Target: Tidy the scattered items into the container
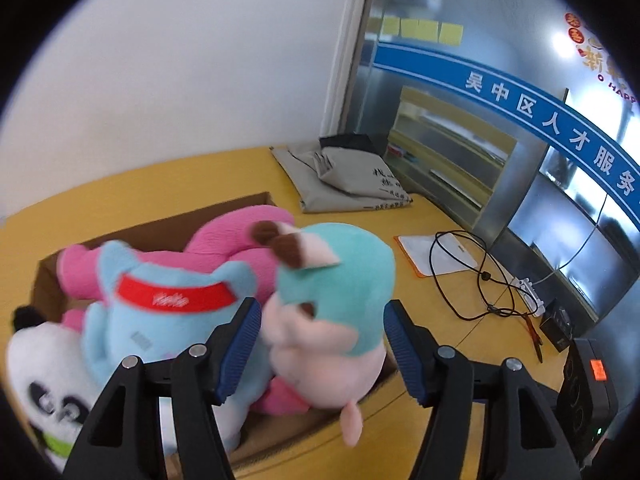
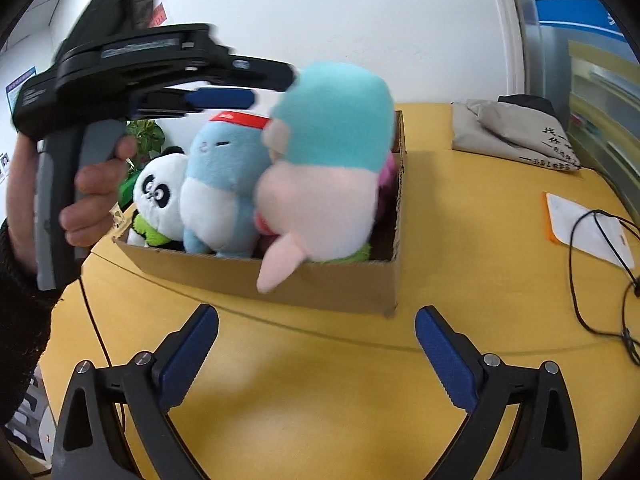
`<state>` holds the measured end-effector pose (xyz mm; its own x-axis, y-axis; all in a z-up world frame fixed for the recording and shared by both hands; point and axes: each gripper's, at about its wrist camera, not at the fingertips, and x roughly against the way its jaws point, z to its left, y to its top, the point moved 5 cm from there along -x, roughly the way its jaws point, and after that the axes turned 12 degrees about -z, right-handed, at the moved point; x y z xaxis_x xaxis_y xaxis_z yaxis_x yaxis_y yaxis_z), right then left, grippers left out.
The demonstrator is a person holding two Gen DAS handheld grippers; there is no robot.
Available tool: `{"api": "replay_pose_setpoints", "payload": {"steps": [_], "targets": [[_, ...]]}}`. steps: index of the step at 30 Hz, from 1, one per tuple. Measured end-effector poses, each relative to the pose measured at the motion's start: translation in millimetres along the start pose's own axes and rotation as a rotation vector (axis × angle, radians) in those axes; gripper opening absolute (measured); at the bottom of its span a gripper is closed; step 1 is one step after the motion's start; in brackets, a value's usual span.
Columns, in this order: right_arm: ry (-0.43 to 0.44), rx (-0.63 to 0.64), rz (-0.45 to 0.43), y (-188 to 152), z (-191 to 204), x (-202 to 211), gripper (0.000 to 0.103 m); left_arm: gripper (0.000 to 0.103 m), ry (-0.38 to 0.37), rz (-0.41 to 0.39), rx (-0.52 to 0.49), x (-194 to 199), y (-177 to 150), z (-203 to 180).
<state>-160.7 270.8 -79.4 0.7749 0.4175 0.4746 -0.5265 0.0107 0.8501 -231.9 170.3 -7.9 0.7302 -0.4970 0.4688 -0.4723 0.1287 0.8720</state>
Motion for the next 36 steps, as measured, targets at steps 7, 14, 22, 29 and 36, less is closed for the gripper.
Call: {"api": "replay_pose_setpoints", "payload": {"steps": [7, 14, 22, 29, 36], "targets": [[0.018, -0.006, -0.034, -7.2, 36.8, 29.7, 0.102, 0.068, 0.136, -0.061, 0.016, 113.9, -39.5, 27.4], [-0.020, 0.024, -0.061, -7.9, 91.8, 52.8, 0.103, 0.068, 0.295, -0.077, 0.081, 190.0, -95.5, 49.0], [-0.194, 0.086, -0.129, -8.2, 127.0, 76.8, 0.103, 0.069, 0.357, -0.112, 0.124, 231.5, -134.1, 45.8], [-0.248, 0.115, -0.126, -9.3, 142.5, 87.4, 0.103, 0.069, 0.343, -0.147, 0.124, 243.1, -136.1, 38.3], [-0.253, 0.144, -0.134, -8.4, 153.4, 92.3, 0.103, 0.069, 0.343, -0.154, 0.128, 245.3, -136.1, 37.5]]}}
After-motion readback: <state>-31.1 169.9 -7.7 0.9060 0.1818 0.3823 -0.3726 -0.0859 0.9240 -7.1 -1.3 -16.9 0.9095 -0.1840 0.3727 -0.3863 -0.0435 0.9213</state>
